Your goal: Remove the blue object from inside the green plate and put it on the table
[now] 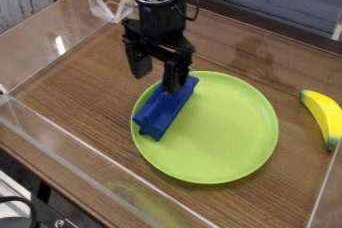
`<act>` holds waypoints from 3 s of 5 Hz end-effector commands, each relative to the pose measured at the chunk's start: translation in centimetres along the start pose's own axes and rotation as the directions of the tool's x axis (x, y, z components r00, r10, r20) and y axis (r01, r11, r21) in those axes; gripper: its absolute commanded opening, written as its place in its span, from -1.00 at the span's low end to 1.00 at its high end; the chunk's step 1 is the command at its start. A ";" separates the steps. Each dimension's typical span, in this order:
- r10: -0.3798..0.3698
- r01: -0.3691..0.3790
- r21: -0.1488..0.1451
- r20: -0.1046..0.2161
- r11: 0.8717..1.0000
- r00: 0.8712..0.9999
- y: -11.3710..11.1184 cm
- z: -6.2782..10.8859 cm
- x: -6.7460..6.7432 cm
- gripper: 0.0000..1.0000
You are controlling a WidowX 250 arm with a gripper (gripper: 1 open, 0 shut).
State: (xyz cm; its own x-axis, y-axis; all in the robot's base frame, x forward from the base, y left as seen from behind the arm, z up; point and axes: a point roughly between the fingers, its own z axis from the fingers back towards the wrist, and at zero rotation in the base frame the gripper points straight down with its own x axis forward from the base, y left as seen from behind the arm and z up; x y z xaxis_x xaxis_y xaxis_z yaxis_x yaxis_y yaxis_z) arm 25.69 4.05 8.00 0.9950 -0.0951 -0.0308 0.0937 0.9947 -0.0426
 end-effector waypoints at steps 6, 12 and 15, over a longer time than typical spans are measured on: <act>-0.091 0.091 0.014 0.031 0.996 0.995 -2.3 -3.5 -0.1 1.00; -0.081 0.084 -0.043 0.074 0.996 0.994 -2.4 -3.1 0.8 -1.00; -0.062 0.068 -0.065 0.085 0.996 0.994 -2.0 -2.6 0.9 -1.00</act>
State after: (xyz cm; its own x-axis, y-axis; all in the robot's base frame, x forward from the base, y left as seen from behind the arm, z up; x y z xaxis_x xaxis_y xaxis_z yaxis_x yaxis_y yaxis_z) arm 25.08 1.48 3.39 0.9868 -0.1600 -0.0250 0.1554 0.9791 -0.1309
